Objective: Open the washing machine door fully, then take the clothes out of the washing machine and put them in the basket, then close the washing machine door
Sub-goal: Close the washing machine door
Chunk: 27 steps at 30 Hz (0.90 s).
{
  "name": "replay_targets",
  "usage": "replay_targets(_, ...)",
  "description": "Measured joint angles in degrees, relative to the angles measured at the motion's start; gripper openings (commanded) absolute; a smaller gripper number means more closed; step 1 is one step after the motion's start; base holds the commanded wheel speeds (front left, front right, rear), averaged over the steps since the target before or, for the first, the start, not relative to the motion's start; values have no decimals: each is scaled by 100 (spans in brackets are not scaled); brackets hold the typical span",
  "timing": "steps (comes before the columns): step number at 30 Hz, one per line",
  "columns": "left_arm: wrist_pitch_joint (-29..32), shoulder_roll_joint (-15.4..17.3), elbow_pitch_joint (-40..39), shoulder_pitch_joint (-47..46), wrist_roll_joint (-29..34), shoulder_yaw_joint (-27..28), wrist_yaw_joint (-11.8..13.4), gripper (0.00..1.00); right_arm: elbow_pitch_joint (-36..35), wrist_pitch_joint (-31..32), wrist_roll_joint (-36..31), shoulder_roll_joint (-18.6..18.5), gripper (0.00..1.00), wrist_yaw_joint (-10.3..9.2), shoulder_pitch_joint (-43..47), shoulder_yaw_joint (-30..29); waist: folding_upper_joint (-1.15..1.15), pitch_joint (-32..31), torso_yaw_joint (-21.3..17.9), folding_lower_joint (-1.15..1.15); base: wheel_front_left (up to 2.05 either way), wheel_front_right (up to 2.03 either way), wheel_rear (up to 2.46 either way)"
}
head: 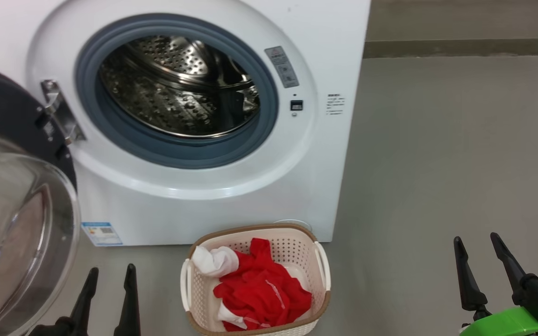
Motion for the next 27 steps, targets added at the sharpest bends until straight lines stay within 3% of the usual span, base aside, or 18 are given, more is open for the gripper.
replay_targets(27,68,15,-387,22,48,-122,345,100,-241,0,0,10,100,0,-23,170,0,45,1542,0,0,0,0)
